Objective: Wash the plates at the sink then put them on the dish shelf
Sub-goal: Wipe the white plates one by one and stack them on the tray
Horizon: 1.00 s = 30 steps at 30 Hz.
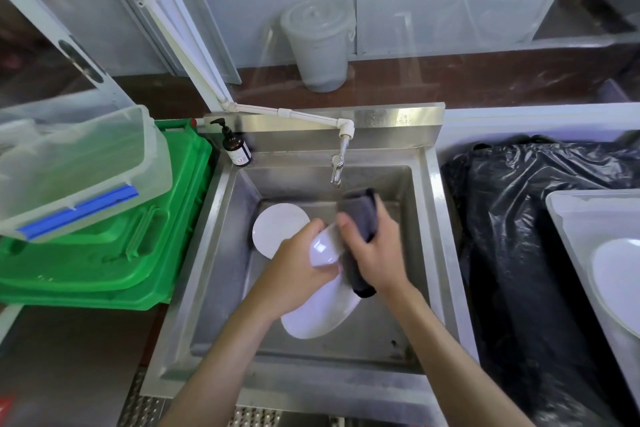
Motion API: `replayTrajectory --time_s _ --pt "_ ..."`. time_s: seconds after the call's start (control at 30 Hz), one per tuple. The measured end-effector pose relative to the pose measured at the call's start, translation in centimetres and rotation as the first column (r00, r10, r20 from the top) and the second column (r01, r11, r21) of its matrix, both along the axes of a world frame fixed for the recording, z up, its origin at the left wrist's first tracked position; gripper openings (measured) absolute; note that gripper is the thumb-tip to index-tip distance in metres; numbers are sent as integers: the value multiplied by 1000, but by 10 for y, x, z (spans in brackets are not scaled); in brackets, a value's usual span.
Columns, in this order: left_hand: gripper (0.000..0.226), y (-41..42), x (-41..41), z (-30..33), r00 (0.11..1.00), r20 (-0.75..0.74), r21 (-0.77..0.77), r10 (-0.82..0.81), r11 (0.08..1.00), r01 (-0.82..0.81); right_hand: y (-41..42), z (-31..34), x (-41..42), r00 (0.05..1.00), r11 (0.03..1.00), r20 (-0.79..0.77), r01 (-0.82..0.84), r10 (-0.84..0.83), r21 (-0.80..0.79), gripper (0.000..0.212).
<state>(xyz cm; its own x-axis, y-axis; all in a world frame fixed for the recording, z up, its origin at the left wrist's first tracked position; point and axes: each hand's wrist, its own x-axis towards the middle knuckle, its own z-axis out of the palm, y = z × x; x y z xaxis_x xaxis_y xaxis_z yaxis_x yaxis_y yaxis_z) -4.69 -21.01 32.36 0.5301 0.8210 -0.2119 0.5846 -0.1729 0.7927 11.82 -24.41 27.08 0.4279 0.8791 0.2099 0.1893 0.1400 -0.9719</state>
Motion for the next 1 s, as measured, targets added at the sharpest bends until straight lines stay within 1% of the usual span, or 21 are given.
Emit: replayTrajectory --time_s 0.03,0.07,0.1,0.13,0.17,0.2,0.23,0.27,0.33,0.4,0.43,0.5,0.53,0.57,0.63,0.67,0.73,0.77,0.83,0.9,1.0 --pt "36 0 3 -1 999 -10 0 -35 999 35 -1 0 -3 991 996 106 -85 80 41 28" --pt "36 -1 5 -2 999 -10 1 -50 999 50 -3 -2 -6 984 992 146 -109 100 57 31" --pt "32 -5 5 -3 999 -13 16 -45 999 45 -4 -6 -9 993 996 95 -69 64 55 30" --pt "29 -7 4 -4 999 -23 42 -27 999 28 -4 -9 -9 999 999 -38 30 -30 14 28" --pt "29 -10 2 -5 1000 -14 61 1 998 0 -2 -14 -8 972 989 -192 123 -136 -79 26" --pt "31 -11 0 -5 999 18 65 42 997 -43 1 -18 -5 919 966 -324 169 -226 -194 23" --pt "33 -11 -3 -5 995 60 61 76 995 -80 4 -21 0 874 942 -395 173 -281 -287 22" --pt "35 -10 -4 -6 991 85 53 103 993 -108 6 -23 5 875 927 -385 165 -295 -336 24" --pt "36 -7 -4 -6 990 82 20 116 993 -118 6 -19 8 928 938 -275 164 -252 -305 28" --pt "33 -2 -2 -6 996 52 0 70 998 -70 4 -5 8 983 984 -132 109 -128 -143 23" --pt "31 -1 -1 -6 998 48 -3 31 1000 -31 3 0 8 998 997 -44 35 -38 -63 22" --pt "29 -1 -1 -8 997 77 1 -27 1000 27 4 6 5 993 996 89 -86 82 39 28" --pt "27 -3 -2 -9 995 95 9 -26 1000 26 4 5 4 995 995 72 -77 73 62 31" --pt "27 -5 -4 -9 994 113 17 -7 1000 5 5 4 4 1000 998 -14 -25 26 53 32" --pt "28 -8 -8 -5 981 177 2 83 996 -84 9 -5 6 963 990 -239 108 -126 -87 29" --pt "31 -8 -9 -4 968 215 -24 128 992 -126 11 -9 9 936 975 -302 133 -183 -177 29" --pt "35 -5 -9 0 964 223 -54 144 989 -135 12 -16 13 939 960 -282 128 -198 -251 28" --pt "37 -3 -8 1 971 202 -66 125 991 -113 11 -16 12 953 965 -245 123 -181 -233 23" --pt "34 1 -4 -1 981 174 -88 88 993 -73 8 -9 6 983 990 -157 72 -91 -122 17" --pt "26 4 -3 -7 983 161 -85 91 993 -78 6 -4 3 996 996 -71 -60 56 -63 21" --pt "29 2 -6 -17 961 206 -154 185 976 -155 10 -3 3 986 972 -53 -167 160 -163 21"
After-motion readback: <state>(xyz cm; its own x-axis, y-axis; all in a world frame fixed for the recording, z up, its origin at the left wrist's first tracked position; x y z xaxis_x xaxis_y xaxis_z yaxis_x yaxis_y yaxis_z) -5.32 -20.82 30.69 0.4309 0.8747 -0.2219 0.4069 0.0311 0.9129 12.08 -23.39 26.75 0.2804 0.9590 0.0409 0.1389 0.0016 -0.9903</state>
